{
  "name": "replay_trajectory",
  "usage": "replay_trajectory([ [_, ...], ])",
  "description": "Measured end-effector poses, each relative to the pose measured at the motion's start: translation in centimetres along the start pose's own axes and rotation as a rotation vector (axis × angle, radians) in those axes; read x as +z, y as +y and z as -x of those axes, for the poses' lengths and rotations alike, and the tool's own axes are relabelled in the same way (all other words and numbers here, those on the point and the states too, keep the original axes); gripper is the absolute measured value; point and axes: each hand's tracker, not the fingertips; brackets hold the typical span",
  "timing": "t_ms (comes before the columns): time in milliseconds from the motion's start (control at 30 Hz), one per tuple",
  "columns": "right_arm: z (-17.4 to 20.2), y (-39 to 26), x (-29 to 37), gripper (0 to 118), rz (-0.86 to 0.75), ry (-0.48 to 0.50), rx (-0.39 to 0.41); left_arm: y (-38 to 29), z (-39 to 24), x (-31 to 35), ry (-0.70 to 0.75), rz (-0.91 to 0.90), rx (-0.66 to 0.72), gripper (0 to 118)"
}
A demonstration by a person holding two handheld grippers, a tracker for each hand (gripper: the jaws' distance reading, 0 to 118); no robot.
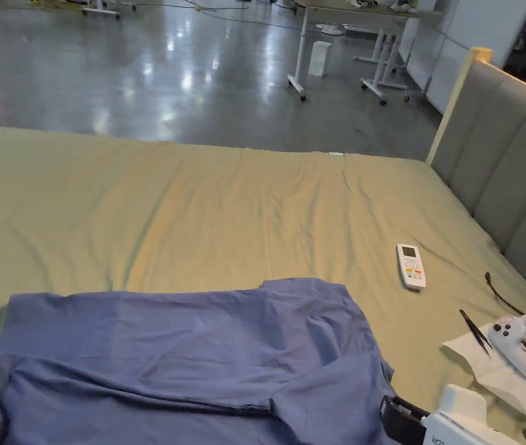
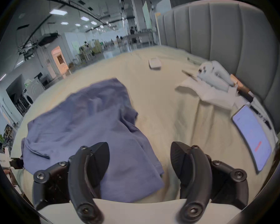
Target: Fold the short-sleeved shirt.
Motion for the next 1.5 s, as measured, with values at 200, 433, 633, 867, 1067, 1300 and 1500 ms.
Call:
replay_trajectory([
  [200, 1.4, -0.8, -0.2, 14, 0.053, 0.009, 0.071, -0.2, 0.1, -0.1, 0.002, -0.018, 0.003, 9],
  [433, 0.3, -0.6, 0.9, 7, 0.085, 0.086, -0.114, -0.4, 0.9, 0.5, -0.012, -0.051, -0.010, 8],
  [633, 0.8, 0.8, 6.5, 6, 0.009, -0.005, 0.016, -0.7, 0.8, 7.5, 0.008, -0.197, -0.007, 7],
  [867, -1.3, -3.0, 12.2, 6, -0.013, -0.002, -0.031, -5.3, 2.9, 12.4, -0.014, -0.153, 0.020, 7],
  [1067, -2.6, -8.5, 14.6, 6, 0.056, -0.005, -0.051, -9.5, 3.5, 12.6, 0.003, -0.099, -0.010, 7],
  [1300, -2.5, -9.7, 12.9, 78, 0.078, -0.014, -0.065, -10.9, 3.3, 9.6, 0.040, -0.105, -0.041, 65],
  [1500, -3.8, -8.2, 16.3, 79, -0.094, 0.051, -0.102, -9.7, 3.1, 15.7, 0.042, -0.282, 0.038, 66],
])
